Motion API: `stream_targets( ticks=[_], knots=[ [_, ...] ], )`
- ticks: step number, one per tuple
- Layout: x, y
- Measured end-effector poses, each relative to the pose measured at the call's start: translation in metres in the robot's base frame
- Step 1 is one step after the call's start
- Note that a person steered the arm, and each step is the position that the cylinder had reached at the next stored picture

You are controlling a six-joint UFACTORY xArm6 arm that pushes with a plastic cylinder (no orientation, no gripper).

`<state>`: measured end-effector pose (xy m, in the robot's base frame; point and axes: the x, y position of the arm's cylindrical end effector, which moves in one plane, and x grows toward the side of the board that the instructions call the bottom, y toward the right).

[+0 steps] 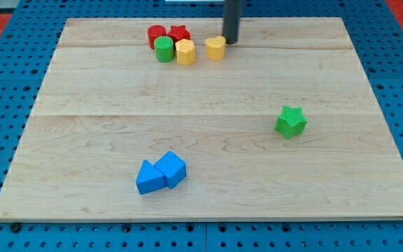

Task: Move green star closer to the group of block

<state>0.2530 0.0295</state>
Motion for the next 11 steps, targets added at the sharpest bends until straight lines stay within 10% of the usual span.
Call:
stream_targets(
  ticks=[2,4,5,8,11],
  knots=[
    [0.018,0.151],
    [0.206,0.172],
    [0.234,0.156],
    [0.119,-0.047],
    [0.106,-0.063]
  ],
)
